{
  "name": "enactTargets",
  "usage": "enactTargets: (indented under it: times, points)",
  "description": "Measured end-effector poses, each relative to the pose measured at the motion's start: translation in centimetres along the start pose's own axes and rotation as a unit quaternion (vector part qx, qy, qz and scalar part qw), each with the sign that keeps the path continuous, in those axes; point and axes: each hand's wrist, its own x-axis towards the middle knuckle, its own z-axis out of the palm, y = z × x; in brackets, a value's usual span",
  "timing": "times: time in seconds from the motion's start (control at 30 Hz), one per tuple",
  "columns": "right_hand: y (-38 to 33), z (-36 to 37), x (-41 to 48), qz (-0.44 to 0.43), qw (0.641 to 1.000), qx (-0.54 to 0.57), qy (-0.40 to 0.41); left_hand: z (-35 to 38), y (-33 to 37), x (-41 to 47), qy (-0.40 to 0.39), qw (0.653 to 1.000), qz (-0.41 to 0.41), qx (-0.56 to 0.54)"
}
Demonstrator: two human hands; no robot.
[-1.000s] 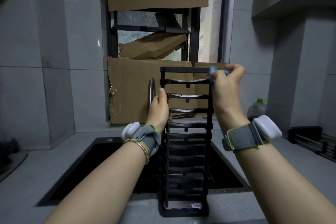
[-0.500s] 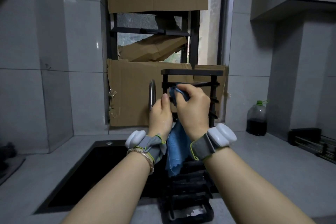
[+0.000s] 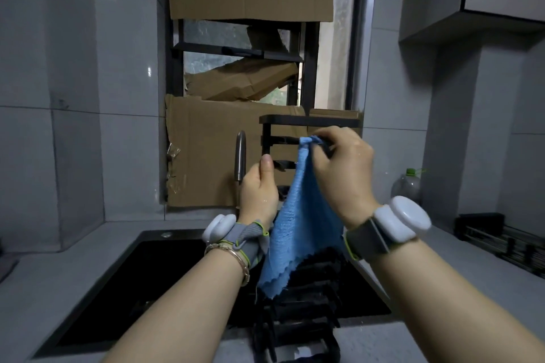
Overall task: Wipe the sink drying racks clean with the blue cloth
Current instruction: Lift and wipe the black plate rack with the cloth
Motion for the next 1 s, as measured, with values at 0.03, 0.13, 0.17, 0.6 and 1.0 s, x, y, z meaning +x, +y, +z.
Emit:
enactTargets:
  times: [0.03,0.13,0.17,0.6,1.0]
  points:
    - [-0.4,0.7,0.0,-0.002,1.0,0.016,0.007,0.0,0.2,-0.1,0.002,1.0,0.0,-0.001]
    - [-1.2,2.6,0.0,-0.017,0.999,0.039,-0.011,-0.1,0.6,0.0,0.0,1.0,0.0,-0.006]
    - [-1.2,3.0,-0.1,-0.024,0.999,0.042,-0.019,-0.3,0.6,0.0,-0.001,1.0,-0.002,-0.009]
    - [-0.5,1.3,-1.3,-0.015,0.983,0.156,0.097,-0.1,0.4,-0.3,0.001,0.999,0.006,-0.04]
    - [-0.6,-0.2,-1.4,0.044,0.98,-0.128,-0.147,-0.1,0.6,-0.3,0.014,1.0,0.002,-0.019]
